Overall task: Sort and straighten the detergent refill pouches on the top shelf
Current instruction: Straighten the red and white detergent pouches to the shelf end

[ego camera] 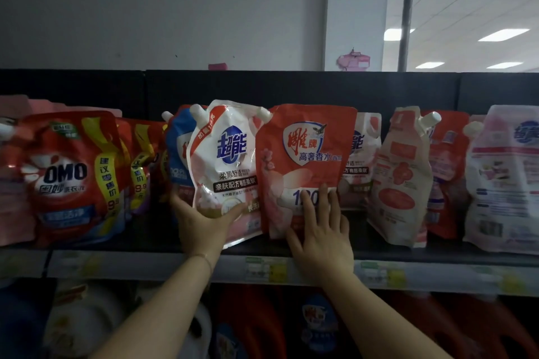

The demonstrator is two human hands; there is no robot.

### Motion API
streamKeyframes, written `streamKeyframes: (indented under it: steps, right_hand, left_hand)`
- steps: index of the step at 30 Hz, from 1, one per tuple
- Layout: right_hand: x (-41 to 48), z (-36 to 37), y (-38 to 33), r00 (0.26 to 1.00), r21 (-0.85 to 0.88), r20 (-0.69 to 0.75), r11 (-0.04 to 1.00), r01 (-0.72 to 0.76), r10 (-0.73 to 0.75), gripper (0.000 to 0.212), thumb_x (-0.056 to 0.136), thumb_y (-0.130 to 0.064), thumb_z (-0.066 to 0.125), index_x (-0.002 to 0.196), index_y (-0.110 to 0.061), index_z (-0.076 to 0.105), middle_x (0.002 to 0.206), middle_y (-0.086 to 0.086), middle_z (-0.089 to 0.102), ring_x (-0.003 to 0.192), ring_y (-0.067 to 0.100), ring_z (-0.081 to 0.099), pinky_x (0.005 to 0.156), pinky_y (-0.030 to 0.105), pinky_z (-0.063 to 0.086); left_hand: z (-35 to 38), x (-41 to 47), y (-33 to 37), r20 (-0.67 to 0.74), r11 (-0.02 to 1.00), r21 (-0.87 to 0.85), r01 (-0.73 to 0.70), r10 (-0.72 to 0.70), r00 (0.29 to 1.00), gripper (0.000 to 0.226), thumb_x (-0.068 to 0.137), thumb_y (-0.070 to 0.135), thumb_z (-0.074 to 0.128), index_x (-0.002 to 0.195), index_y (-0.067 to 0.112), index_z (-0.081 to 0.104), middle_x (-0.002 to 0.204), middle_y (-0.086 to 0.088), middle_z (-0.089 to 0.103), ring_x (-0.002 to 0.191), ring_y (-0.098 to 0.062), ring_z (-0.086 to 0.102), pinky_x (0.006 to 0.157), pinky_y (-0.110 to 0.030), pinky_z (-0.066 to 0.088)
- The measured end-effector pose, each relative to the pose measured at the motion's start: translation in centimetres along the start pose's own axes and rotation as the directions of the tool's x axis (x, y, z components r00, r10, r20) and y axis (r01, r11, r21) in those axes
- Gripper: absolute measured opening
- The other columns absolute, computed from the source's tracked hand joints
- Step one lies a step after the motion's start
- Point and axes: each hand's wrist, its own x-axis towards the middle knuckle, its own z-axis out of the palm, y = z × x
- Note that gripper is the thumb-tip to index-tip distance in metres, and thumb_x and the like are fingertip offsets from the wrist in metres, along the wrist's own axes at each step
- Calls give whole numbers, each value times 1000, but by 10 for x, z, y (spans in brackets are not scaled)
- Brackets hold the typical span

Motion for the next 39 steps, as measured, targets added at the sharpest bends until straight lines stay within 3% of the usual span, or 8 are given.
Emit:
streamKeyframes:
  steps: [7,10,14,22,27,33,35,39]
  right_hand:
    - [-7,-2,-4,999,-2,-50,1000,5,-5,86,77,-61,8,152,-21,17,161,6,6,147,28,5,114,45,18]
    - [-8,-3,-4,998,7,-55,1000,4,-3,86,76,-59,10,152,-20,20,161,5,10,146,27,8,115,44,17]
    - [-10,-6,-5,1000,-3,-30,1000,3,-3,89,73,-60,5,153,-21,15,161,4,6,147,26,4,116,42,14]
    - [-10,-6,-4,1000,-8,-29,1000,6,-7,88,75,-60,7,152,-20,17,161,5,8,147,26,6,115,43,18]
    - [-7,-6,-2,1000,-5,-10,1000,5,-5,70,93,-53,34,153,-21,13,161,4,6,147,25,3,116,42,16]
    - [5,-18,-7,986,49,167,999,-4,-4,73,93,-59,37,152,-26,7,162,-1,1,147,21,2,113,49,19]
    - [11,-32,-10,969,68,248,998,-7,-10,76,90,-67,36,150,-24,16,160,1,8,146,25,11,111,52,20]
    - [9,-61,-21,996,320,86,947,-26,-2,69,81,-78,33,121,-23,48,127,2,49,118,26,46,99,46,36]
  left_hand:
    - [-22,19,5,351,977,179,112,-169,921,72,39,35,97,99,16,62,92,5,68,86,-11,64,74,-25,53]
    - [-17,17,7,332,977,173,122,-174,927,42,53,17,94,85,13,66,83,1,68,75,-10,64,63,-19,48]
    - [-16,15,6,200,978,53,201,-207,958,45,55,5,91,94,0,70,88,-7,71,82,-21,68,72,-26,51]
    - [-33,23,25,134,991,-23,132,-128,983,38,58,4,90,89,-2,69,81,-6,70,78,-20,68,64,-20,48]
    - [-48,25,45,129,995,-66,76,-67,989,39,61,4,88,94,0,70,83,-3,71,81,-17,68,74,-29,54]
    - [-73,29,61,146,989,-134,69,-50,988,50,56,10,91,101,3,70,90,-4,73,86,-18,71,83,-37,58]
    - [-78,25,64,197,980,-163,111,-78,977,47,53,11,92,94,4,70,88,-4,74,83,-18,72,81,-39,58]
    - [-77,5,71,282,959,-247,139,-66,957,37,55,0,89,87,7,72,82,1,75,77,-13,73,74,-34,58]
